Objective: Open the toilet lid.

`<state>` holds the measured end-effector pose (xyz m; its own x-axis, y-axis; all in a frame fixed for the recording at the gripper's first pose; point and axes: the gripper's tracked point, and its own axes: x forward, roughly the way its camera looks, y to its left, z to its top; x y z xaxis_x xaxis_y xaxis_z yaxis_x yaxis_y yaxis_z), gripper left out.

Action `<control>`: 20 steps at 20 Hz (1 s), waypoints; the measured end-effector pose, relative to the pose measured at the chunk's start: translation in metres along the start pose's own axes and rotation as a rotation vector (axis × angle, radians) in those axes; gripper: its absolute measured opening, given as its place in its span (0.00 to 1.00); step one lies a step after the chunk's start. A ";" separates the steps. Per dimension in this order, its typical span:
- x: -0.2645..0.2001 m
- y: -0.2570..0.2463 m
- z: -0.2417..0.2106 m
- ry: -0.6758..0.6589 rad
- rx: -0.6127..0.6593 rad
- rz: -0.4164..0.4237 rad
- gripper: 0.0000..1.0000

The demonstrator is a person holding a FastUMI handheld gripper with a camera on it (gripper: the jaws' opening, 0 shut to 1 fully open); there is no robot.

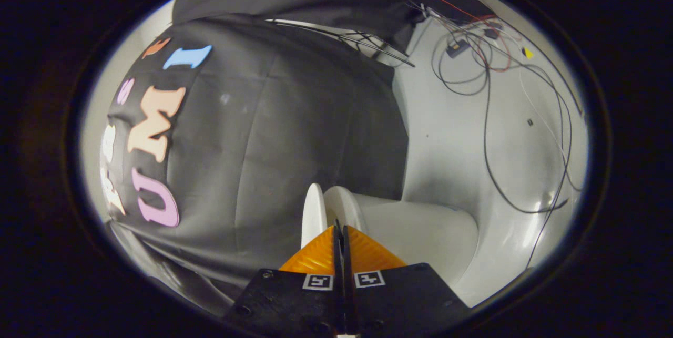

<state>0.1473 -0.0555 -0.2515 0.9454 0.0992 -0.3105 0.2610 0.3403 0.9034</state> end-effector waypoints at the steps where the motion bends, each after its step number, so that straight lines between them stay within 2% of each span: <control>1: -0.003 0.008 0.001 -0.010 -0.031 0.005 0.00; 6: -0.019 0.067 -0.001 -0.076 -0.150 0.088 0.01; 12: -0.044 0.171 -0.033 -0.102 -0.341 0.221 0.04; 20: -0.057 0.272 -0.088 -0.073 -0.584 0.297 0.06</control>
<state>0.1473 0.1143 -0.0139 0.9770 0.2107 -0.0330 -0.1429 0.7617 0.6320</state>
